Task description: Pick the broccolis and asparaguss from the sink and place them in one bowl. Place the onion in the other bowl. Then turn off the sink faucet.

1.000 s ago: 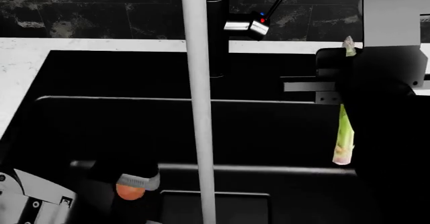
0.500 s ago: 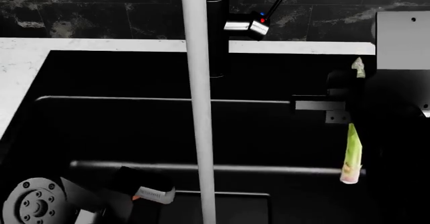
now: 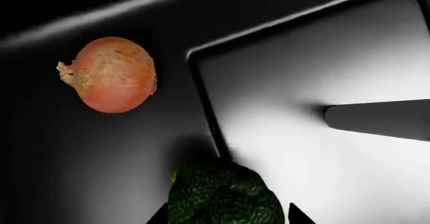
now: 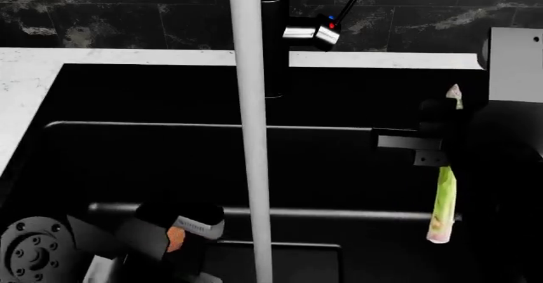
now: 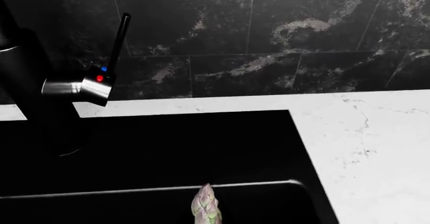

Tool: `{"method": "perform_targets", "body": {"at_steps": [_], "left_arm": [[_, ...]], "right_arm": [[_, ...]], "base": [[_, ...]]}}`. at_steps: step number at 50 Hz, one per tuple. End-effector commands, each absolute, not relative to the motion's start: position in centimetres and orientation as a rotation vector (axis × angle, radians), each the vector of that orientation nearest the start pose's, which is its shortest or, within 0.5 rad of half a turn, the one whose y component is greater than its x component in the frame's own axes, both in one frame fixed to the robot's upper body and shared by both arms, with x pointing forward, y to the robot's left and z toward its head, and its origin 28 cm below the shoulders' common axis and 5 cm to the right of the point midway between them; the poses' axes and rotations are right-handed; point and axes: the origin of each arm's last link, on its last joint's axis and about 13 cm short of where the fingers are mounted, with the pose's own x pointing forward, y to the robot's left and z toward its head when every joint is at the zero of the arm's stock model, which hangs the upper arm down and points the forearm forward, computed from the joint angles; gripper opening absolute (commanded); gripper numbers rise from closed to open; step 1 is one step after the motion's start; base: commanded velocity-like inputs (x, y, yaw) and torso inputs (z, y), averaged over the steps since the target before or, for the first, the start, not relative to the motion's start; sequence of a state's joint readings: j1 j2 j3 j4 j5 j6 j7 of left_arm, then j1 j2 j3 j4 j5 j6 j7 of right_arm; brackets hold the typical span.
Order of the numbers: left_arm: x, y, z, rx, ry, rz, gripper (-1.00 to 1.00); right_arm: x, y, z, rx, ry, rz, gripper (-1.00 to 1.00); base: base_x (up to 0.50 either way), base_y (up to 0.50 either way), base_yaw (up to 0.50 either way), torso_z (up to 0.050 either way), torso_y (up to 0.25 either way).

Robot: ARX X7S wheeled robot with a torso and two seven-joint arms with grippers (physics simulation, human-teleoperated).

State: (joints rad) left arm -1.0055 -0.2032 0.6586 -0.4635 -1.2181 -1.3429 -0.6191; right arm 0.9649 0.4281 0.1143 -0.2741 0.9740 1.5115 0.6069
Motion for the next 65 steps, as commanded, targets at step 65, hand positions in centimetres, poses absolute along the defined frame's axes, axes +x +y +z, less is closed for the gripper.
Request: {"method": "perform_targets", "body": {"at_steps": [65], "left_arm": [[29.5, 20.6, 24.0, 0.198, 0.115, -0.445, -1.0]], "right_arm": [[25.1, -16.6, 24.5, -0.087, 0.074, 0.162, -1.0]], "base": [[0.0, 0.0, 0.0, 0.0, 0.078]]}}
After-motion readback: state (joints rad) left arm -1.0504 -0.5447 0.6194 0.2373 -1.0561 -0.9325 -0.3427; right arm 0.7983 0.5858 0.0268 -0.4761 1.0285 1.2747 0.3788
